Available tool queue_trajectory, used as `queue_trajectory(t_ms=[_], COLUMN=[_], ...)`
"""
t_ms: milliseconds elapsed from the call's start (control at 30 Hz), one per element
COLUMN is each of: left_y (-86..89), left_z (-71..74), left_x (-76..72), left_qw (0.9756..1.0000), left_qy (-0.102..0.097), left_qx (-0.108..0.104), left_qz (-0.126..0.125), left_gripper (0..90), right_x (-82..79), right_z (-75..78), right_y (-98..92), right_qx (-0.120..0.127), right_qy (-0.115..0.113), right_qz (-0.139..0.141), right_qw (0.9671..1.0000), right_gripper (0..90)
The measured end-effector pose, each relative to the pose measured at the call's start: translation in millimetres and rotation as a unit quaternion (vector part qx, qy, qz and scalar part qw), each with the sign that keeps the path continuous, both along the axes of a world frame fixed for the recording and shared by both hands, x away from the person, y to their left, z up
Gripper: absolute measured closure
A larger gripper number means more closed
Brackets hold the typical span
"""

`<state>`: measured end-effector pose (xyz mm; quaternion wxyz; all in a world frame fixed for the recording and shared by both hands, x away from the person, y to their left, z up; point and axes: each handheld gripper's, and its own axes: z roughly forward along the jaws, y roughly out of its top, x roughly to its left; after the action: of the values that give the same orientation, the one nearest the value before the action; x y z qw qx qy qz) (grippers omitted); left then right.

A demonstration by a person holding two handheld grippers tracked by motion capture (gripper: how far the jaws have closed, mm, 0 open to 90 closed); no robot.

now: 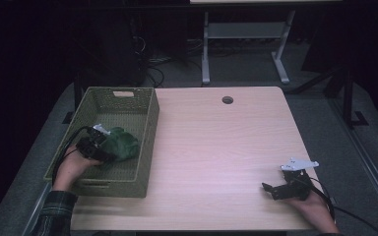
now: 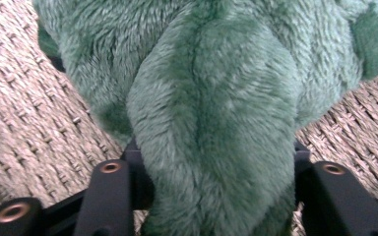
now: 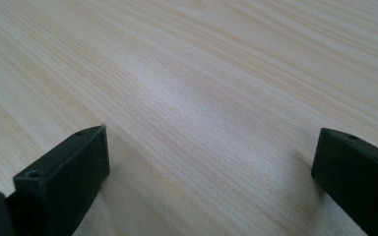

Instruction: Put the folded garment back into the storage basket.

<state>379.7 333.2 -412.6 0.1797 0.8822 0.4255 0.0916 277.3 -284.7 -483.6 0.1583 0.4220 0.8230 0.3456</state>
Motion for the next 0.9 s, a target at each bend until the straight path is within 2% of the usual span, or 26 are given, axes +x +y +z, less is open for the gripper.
queue_trajectory(t_ms=[67,167,300,433,600,800,900], left_y=[-0.6,-1.1,0.0,2.6,4.1,1.2,-4.3], left_z=[-1.8,-2.0,-1.1,3.7,11.5,29.0,40.8], left_x=[0.5,0.6,1.4,2.8,1.6,-0.8,-2.9], left_qw=[1.0,0.9999,0.9997,0.9989,0.9981,0.9966,0.995], left_qy=[0.004,-0.009,-0.018,-0.023,-0.035,-0.056,-0.067], left_qx=[-0.004,-0.007,-0.014,-0.039,-0.051,-0.061,-0.075], left_qz=[0.001,0.0,0.008,0.007,0.009,0.004,-0.006], left_gripper=[39.5,26.8,17.8,16.5,14.6,14.2,14.2], right_x=[0.0,0.0,0.0,0.1,0.1,0.0,-0.3], right_z=[0.0,0.0,0.0,0.0,0.0,0.0,0.0], right_y=[0.0,0.0,0.0,-0.1,-0.1,0.0,0.1], right_qx=[0.0,0.0,0.0,0.0,0.0,0.0,-0.001], right_qy=[0.0,0.0,0.0,0.0,0.0,0.0,0.0], right_qz=[0.0,0.0,0.0,0.0,0.0,-0.002,-0.003], right_qw=[1.0,1.0,1.0,1.0,1.0,1.0,1.0], right_gripper=[0.7,0.8,0.8,0.8,0.8,0.8,0.8])
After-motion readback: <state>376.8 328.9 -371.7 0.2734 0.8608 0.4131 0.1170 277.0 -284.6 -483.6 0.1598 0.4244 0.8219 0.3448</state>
